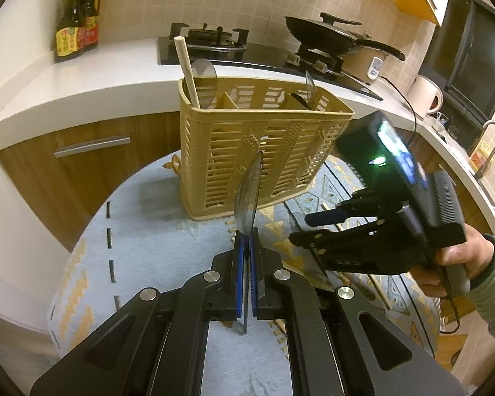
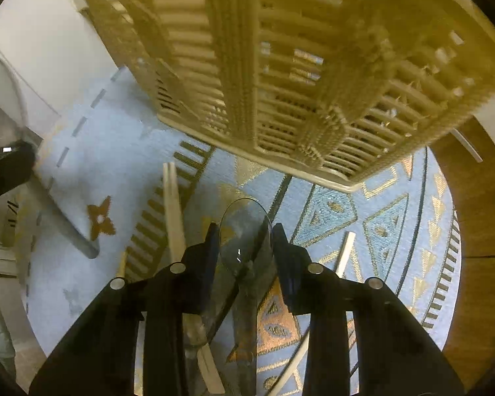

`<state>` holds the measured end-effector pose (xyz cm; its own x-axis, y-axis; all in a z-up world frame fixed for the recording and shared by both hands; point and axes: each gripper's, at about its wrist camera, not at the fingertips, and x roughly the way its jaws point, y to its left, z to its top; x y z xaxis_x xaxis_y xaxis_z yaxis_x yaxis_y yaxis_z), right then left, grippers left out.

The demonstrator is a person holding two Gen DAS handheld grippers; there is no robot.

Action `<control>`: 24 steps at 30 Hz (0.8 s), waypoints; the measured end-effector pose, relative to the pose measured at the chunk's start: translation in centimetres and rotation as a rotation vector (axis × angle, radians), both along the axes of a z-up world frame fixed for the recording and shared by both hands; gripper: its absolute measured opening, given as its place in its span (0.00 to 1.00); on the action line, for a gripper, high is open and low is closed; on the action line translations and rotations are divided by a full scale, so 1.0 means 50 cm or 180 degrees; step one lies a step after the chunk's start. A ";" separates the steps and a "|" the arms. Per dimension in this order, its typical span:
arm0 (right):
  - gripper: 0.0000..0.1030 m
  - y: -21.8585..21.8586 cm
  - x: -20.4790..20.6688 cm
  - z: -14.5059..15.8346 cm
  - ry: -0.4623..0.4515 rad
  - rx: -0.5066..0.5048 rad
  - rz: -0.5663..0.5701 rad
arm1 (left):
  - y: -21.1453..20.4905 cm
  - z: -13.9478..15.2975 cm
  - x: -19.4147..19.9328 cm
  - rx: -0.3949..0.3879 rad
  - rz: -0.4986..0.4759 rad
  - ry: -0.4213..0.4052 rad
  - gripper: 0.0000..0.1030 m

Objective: Organize utensils
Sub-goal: 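Lower the right gripper and grasp another clear spoon while the left gripper holds its spoon above the basket, then lift the right spoon over the basket and open both grippers to drop the spoons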

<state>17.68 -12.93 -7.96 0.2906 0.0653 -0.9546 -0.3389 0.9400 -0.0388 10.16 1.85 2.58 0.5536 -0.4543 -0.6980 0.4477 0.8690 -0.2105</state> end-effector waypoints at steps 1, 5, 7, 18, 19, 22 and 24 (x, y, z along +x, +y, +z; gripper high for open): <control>0.29 -0.003 -0.006 0.013 -0.0039 0.0060 0.0010 | 0.000 0.003 -0.003 -0.0004 -0.0006 -0.0014 0.01; 0.29 -0.019 -0.076 0.100 -0.0399 0.0306 0.0159 | -0.002 0.033 -0.024 -0.0066 -0.0053 -0.0148 0.01; 0.29 -0.019 -0.109 0.144 -0.0578 0.0412 0.0218 | -0.004 0.057 -0.036 -0.0119 -0.0077 -0.0242 0.01; 0.29 -0.052 -0.170 0.407 -0.1707 0.0983 0.0133 | -0.028 0.217 -0.043 -0.0384 -0.0014 -0.0871 0.01; 0.29 -0.057 -0.158 0.423 -0.1803 0.1032 0.0101 | -0.032 0.237 -0.033 -0.0429 0.0016 -0.0953 0.01; 0.29 -0.072 -0.142 0.468 -0.2074 0.1206 -0.0027 | -0.045 0.271 -0.014 -0.0474 0.0094 -0.1141 0.01; 0.29 -0.087 -0.124 0.483 -0.2276 0.1252 -0.0093 | -0.053 0.290 0.000 -0.0548 0.0107 -0.1230 0.01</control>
